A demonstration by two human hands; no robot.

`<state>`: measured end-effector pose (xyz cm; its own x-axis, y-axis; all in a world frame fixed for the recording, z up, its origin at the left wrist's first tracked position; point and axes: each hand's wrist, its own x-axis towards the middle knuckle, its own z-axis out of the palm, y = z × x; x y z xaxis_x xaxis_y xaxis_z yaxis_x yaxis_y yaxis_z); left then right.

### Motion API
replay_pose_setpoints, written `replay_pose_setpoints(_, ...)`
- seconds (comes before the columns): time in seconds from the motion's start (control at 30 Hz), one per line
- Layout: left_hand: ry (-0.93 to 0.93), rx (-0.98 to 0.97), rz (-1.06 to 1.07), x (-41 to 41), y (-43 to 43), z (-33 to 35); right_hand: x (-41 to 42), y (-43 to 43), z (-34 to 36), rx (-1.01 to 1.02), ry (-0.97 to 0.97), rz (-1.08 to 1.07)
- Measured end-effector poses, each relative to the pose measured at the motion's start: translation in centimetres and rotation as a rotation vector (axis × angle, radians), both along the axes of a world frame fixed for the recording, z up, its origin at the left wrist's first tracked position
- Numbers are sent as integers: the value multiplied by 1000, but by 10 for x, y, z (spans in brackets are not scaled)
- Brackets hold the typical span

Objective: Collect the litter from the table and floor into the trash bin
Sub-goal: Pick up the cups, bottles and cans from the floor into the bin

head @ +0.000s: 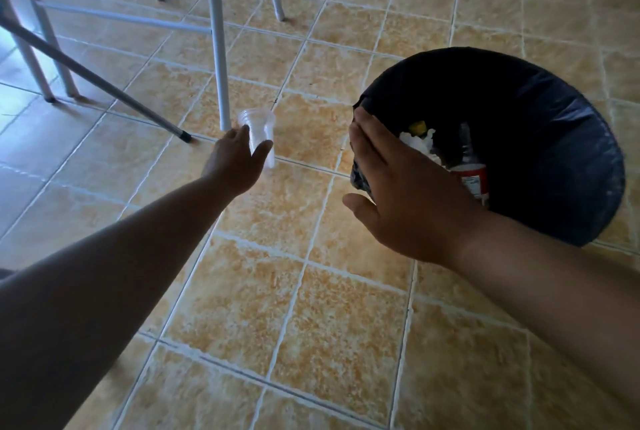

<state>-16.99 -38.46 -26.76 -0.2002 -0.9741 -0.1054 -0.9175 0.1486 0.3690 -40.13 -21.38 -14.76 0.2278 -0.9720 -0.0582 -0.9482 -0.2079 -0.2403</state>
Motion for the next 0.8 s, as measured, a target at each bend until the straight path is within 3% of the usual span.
replay_pose_setpoints(0.27, -13, 153, 135, 4, -17, -40, 2, 0, -1, -21, 40, 4)
replay_pose_setpoints(0.53, 47, 130, 284, -1, -37, -62, 6, 1, 0, -20, 55, -3)
replay_pose_setpoints(0.8, 73, 160, 288, -2, -41, -72, 6, 0, 2, -36, 69, -20)
